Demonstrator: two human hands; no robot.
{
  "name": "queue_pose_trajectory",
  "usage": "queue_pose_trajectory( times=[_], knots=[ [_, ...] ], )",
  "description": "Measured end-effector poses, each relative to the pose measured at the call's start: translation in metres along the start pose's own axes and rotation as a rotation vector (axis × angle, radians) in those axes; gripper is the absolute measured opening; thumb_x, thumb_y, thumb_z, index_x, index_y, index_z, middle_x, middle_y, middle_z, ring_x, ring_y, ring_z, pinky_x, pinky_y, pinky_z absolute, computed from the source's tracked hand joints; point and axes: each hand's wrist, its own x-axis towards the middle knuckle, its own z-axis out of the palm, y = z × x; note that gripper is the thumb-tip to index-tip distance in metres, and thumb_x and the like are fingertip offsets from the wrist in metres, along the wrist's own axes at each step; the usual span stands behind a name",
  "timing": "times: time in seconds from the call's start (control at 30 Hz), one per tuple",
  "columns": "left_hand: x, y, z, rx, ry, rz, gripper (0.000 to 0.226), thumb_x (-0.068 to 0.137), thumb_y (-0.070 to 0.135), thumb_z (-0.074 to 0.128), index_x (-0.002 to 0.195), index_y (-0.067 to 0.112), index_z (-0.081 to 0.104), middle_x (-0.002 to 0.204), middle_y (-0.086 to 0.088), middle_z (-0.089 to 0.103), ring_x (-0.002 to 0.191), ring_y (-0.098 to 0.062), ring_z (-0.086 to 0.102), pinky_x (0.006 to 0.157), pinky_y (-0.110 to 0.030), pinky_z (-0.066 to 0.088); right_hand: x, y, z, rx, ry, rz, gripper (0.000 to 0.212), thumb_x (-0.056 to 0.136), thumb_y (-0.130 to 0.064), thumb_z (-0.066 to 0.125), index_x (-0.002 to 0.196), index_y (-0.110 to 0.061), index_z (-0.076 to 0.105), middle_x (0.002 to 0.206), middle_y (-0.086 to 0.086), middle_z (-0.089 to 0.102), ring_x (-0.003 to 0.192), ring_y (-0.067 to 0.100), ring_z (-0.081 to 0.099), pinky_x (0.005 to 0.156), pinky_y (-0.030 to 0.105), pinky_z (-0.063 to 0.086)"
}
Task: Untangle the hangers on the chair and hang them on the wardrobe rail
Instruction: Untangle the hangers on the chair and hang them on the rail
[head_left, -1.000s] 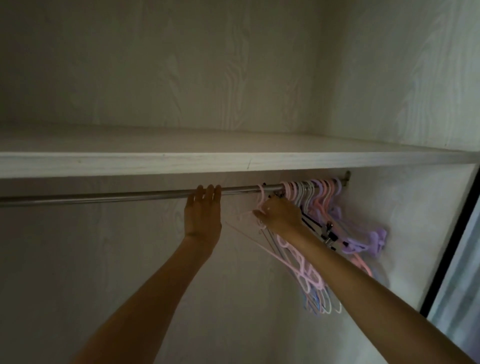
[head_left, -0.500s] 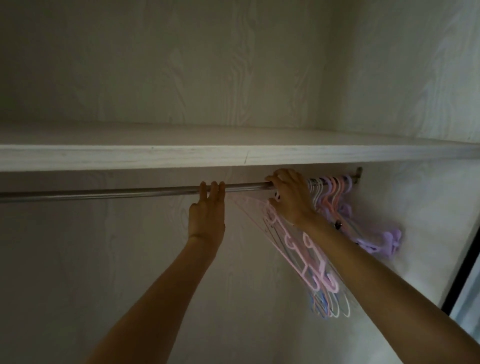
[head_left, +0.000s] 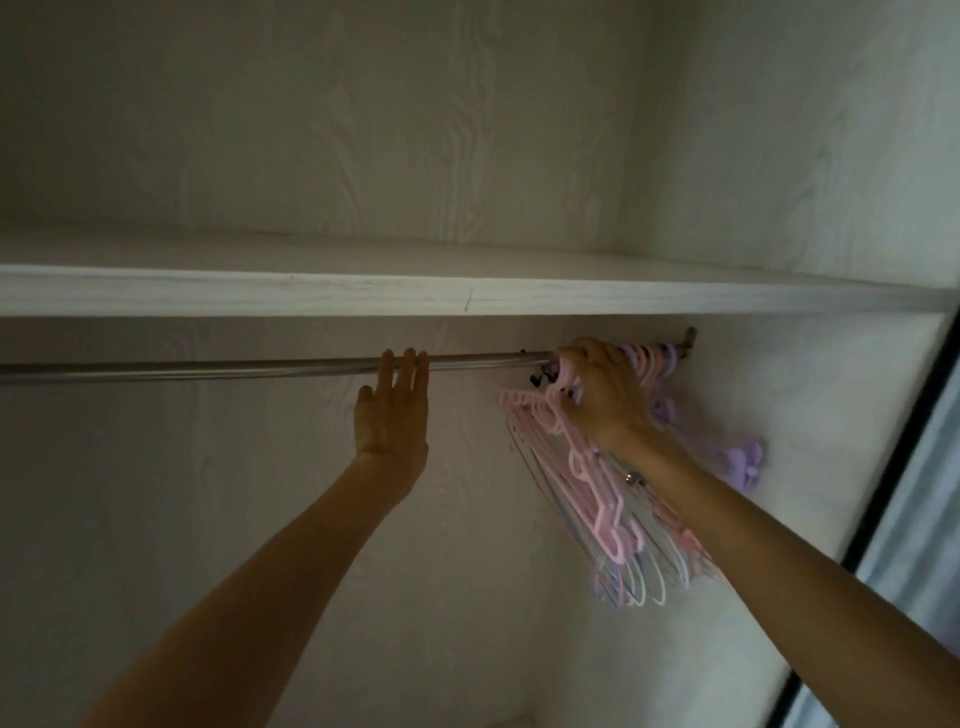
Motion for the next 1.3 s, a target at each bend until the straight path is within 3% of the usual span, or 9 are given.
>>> queue_pose_trajectory(
  times=[0.1,0.17,0.23,0.43,0.6,0.73,0.9,1.1,1.3],
  knots=[
    [-0.02,0.005,-0.012,-0.041,0.087,0.07,0.059,0.09,0.022,0.051,0.144,0.013,0.027,0.152,-0.007,0.024,0.137,-0.025,0.029,0.104,-0.035,0.035,-0.041,-0.008,-0.019,0.111,0.011,-0.024,0.021,0.07,-0.013,0.071,0.091,-0.018,0.071,0.098,0.006,0.065,0.09,0.028,0.062,0.074,0.039,0.054],
    [-0.04,0.012,-0.012,-0.113,0.104,0.133,0.042,0.09,0.022,0.048,0.131,0.018,0.046,0.131,-0.002,0.05,0.115,-0.02,0.052,0.088,-0.03,0.042,-0.074,-0.018,-0.037,0.167,0.002,-0.009,0.016,0.069,-0.009,0.069,0.083,-0.017,0.073,0.088,0.004,0.066,0.082,0.025,0.063,0.073,0.034,0.053],
    [-0.069,0.028,-0.013,-0.294,0.018,0.164,0.033,0.09,0.024,0.048,0.122,0.021,0.055,0.116,0.001,0.061,0.101,-0.018,0.06,0.077,-0.028,0.043,-0.121,-0.029,-0.061,0.219,-0.046,0.12,0.016,0.073,-0.006,0.07,0.083,-0.017,0.073,0.089,0.001,0.065,0.08,0.014,0.06,0.074,0.027,0.05],
    [-0.157,0.084,0.007,-0.547,-0.319,0.265,0.031,0.087,0.032,0.052,0.117,0.03,0.058,0.125,-0.003,0.059,0.115,-0.026,0.056,0.095,-0.03,0.042,-0.259,-0.063,-0.105,0.258,-0.172,0.552,0.01,0.083,-0.023,0.061,0.089,-0.029,0.068,0.081,-0.013,0.064,0.07,0.007,0.059,0.071,0.026,0.049],
    [-0.239,0.154,0.022,-0.754,-0.616,0.404,0.021,0.083,0.029,0.058,0.102,0.03,0.067,0.12,-0.001,0.063,0.111,-0.025,0.059,0.099,-0.03,0.045,-0.393,-0.056,-0.15,0.152,-0.367,0.896,0.015,0.086,-0.024,0.056,0.095,-0.027,0.068,0.091,-0.005,0.071,0.087,0.015,0.065,0.076,0.024,0.046],
    [-0.317,0.234,0.03,-0.784,-0.763,0.584,0.024,0.084,0.031,0.059,0.107,0.027,0.066,0.12,-0.002,0.064,0.112,-0.025,0.059,0.098,-0.03,0.045,-0.515,-0.034,-0.194,0.1,-0.47,1.158,0.016,0.087,-0.02,0.056,0.095,-0.022,0.07,0.098,0.0,0.071,0.095,0.018,0.065,0.081,0.025,0.046],
    [-0.383,0.318,0.049,-0.751,-0.878,0.701,0.025,0.085,0.03,0.059,0.109,0.024,0.065,0.121,0.0,0.063,0.112,-0.022,0.059,0.096,-0.028,0.046,-0.62,0.011,-0.23,0.112,-0.565,1.417,0.016,0.088,-0.017,0.056,0.08,-0.03,0.062,0.065,-0.014,0.059,0.076,0.013,0.065,0.081,0.03,0.053],
    [-0.434,0.415,0.103,-0.666,-1.012,0.64,0.022,0.089,0.026,0.054,0.106,0.024,0.068,0.121,-0.002,0.063,0.112,-0.023,0.059,0.097,-0.029,0.045,-0.715,0.085,-0.217,0.17,-0.687,1.53,0.023,0.089,-0.018,0.052,0.074,-0.035,0.057,0.063,-0.015,0.059,0.074,0.01,0.062,0.078,0.025,0.05],
    [-0.471,0.484,0.197,-0.67,-1.108,0.481,0.03,0.095,0.012,0.045,0.119,0.014,0.063,0.127,-0.006,0.059,0.117,-0.023,0.056,0.096,-0.026,0.042,-0.792,0.143,-0.137,0.286,-0.803,1.529,0.026,0.088,-0.016,0.051,0.072,-0.035,0.058,0.086,0.0,0.069,0.089,0.022,0.067,0.08,0.031,0.053]
  ],
)
